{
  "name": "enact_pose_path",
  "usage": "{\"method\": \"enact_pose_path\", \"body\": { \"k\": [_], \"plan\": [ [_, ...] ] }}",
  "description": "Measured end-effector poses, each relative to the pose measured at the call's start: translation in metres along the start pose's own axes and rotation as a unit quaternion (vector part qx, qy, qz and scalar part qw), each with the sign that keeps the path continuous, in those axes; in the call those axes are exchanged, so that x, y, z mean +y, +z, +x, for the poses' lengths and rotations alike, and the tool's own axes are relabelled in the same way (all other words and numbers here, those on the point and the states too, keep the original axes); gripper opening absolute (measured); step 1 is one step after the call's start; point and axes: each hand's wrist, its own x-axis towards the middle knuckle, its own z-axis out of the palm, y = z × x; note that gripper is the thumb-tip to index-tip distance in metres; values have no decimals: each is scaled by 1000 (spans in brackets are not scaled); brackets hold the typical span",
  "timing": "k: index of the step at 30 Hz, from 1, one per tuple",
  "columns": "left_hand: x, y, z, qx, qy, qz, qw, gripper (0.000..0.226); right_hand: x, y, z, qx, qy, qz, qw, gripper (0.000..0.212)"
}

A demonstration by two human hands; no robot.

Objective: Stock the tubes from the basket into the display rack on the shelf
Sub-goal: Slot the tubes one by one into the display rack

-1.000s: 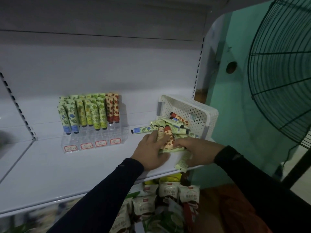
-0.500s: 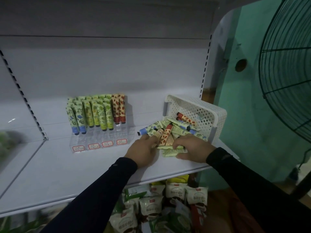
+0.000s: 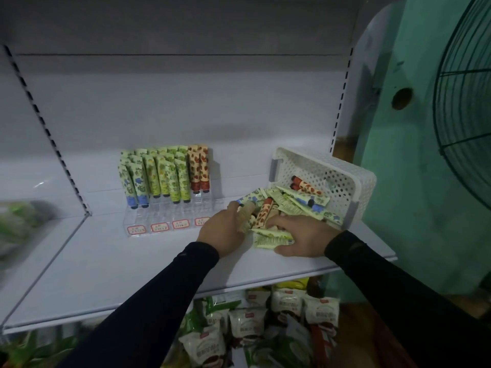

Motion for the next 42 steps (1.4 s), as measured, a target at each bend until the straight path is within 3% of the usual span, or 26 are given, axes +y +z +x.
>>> {"method": "enact_pose_path", "body": {
  "k": [4,13,19,21,23,26,27,30,33,35,38,42],
  "plan": [
    [6,2,1,-30,-15,18,999,44,-1,1,1,-28,7,-30,999,71],
    [19,-12,-4,-120,-67,116,984,56,0,-1,1,-34,11,-29,999,55],
    [32,0,-6,-92,-24,142,985,43,0,-6,-7,-17,28,75,997,54],
    [32,-1,-6,-114,-27,130,985,43,3,-8,-9,7,42,126,991,41],
    [29,-4,-6,-137,-50,77,986,38,4,-11,-11,41,44,187,980,21],
    [16,-13,-5,-137,-100,-109,979,30,-2,-18,-9,73,56,294,952,44],
    [10,-17,-7,-135,-127,-215,959,24,-6,-20,-7,81,60,325,940,41],
    [-5,-27,-13,-123,-189,-486,844,15,-19,-21,2,87,64,424,899,27],
    [-13,-30,-19,-110,-180,-598,773,12,-31,-13,17,102,64,484,867,19],
    [-16,-29,-21,-106,-156,-604,774,15,-43,-7,27,108,70,518,846,19],
    [-17,-28,-27,-107,-138,-569,804,28,-60,2,41,117,83,561,815,18],
    [-19,-25,-31,-81,-143,-555,816,25,-83,12,56,135,89,558,814,17]
  ]
}}
